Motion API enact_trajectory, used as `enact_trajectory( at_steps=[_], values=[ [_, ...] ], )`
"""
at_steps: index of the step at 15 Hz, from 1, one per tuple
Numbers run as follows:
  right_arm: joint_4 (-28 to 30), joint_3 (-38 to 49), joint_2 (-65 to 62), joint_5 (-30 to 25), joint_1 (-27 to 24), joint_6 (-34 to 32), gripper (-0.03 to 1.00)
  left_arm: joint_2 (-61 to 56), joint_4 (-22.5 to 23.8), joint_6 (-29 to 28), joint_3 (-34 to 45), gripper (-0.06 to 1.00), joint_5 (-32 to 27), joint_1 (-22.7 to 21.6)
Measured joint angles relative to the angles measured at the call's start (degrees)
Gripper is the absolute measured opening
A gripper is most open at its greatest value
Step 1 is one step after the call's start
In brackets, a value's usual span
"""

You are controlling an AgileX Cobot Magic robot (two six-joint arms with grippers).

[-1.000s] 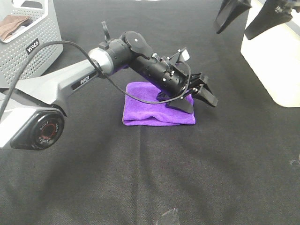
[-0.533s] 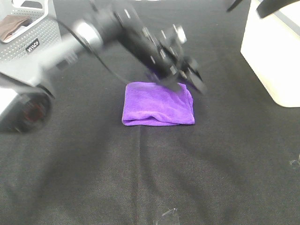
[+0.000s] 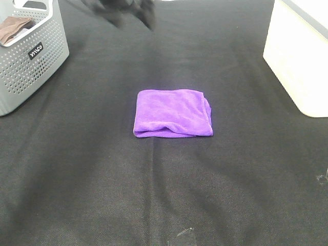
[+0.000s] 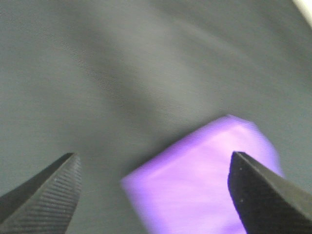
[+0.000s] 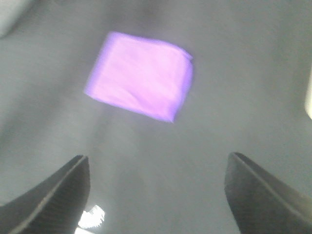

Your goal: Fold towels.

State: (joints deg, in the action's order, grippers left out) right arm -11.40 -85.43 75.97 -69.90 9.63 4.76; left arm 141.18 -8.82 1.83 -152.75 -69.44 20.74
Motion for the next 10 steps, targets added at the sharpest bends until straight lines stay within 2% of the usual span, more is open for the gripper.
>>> enact_trajectory(
  at_steps=[2,4,6,8,10],
  values=[
    [2.69,3.04,-2.64,-0.06,0.0,-1.83,0.73,-6.36,5.39,-0.17,6.13,0.76,0.06,-0.69],
    [3.78,5.96,-6.88,-0.11,0.0,-2.86,0.73,-15.47,7.73,0.4,18.11,0.76,0.0,-2.75],
    [3.78,6.47,-9.34,-0.17,0.0,-2.92,0.73,-25.5,7.91,1.09,28.71,0.76,-0.17,-7.51],
    [3.78,7.28,-14.84,-0.11,0.0,-3.09,0.73,-40.28,8.42,1.95,42.57,0.76,-0.11,-16.73],
    [3.78,9.4,-19.88,-0.06,0.0,-3.09,0.73,-49.56,8.42,2.06,53.4,0.76,-0.06,-20.45]
  ],
)
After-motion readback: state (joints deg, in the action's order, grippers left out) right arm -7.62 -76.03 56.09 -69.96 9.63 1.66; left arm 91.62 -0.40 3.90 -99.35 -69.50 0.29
